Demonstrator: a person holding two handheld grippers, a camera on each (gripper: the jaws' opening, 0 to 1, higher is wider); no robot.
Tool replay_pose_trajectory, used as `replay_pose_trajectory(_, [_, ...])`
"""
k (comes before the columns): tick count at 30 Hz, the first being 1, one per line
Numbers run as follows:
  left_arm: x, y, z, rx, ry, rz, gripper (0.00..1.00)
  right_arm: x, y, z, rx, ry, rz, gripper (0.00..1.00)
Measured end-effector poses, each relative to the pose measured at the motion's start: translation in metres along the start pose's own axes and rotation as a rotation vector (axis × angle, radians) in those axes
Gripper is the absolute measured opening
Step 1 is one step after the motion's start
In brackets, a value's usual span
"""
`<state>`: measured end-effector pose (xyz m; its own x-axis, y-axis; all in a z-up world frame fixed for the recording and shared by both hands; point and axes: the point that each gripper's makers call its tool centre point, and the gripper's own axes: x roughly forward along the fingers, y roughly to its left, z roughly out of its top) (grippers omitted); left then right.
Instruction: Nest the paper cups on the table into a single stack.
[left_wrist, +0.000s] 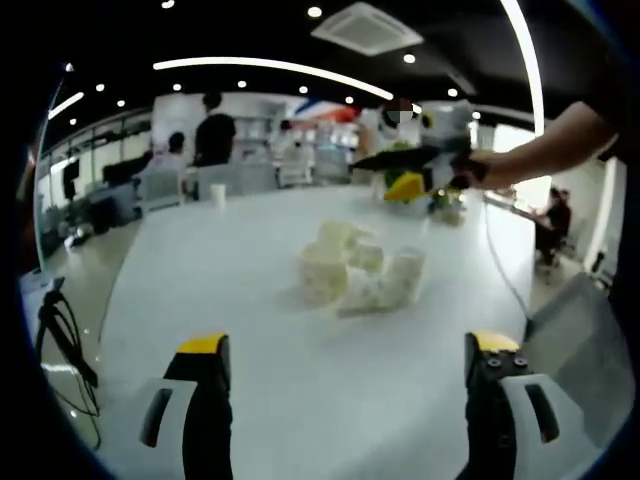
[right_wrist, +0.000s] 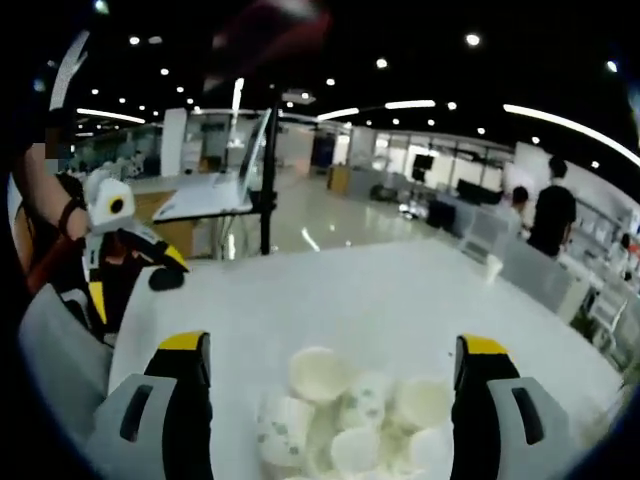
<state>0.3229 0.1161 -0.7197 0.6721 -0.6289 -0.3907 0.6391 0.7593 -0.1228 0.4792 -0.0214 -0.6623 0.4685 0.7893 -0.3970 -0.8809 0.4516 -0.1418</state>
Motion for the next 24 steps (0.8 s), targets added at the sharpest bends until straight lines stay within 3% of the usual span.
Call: replay_pose_trajectory(24, [0.002,0.006,-0.009,-0.008,0.005,0.009,0.99,0.044,0.007,-0.015,-0.026,0.051,0.082,0.98])
